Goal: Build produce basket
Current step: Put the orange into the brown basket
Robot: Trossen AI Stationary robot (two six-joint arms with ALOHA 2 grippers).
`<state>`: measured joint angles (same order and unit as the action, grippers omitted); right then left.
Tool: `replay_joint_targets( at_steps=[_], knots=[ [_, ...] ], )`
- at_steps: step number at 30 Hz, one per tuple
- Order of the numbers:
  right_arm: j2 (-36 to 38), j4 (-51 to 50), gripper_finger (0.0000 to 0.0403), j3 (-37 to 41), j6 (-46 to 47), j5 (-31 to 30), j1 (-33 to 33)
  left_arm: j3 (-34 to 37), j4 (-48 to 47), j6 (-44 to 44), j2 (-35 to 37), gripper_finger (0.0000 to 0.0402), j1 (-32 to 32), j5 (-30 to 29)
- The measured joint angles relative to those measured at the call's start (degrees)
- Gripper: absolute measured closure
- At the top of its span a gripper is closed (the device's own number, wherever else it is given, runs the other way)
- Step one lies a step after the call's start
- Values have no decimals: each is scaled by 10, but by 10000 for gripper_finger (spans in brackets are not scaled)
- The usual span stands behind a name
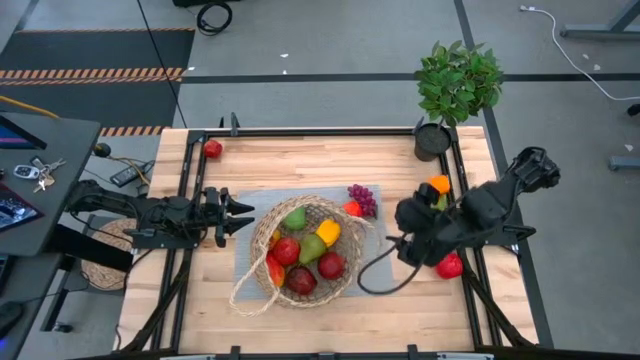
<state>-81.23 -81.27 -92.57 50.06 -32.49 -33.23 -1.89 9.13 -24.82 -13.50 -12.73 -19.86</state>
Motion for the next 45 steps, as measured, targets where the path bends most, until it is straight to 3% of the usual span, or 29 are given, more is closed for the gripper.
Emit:
replay_joint_targets(
  at_steps=[15, 23, 29, 36, 45],
  knots=[
    [70, 22, 30, 210, 163, 82, -27, 0, 0, 0, 0, 206, 0, 0],
    [92, -1, 30, 316, 227, 153, 22, 0, 0, 0, 0, 205, 0, 0],
    [137, -14, 30, 366, 225, 153, 147, 0, 0, 0, 0, 208, 0, 0],
    [193, -1, 30, 406, 126, 165, 333, 0, 0, 0, 0, 206, 0, 0],
    [158, 33, 30, 418, -28, 223, 561, 0, 0, 0, 0, 204, 0, 0]
  ],
)
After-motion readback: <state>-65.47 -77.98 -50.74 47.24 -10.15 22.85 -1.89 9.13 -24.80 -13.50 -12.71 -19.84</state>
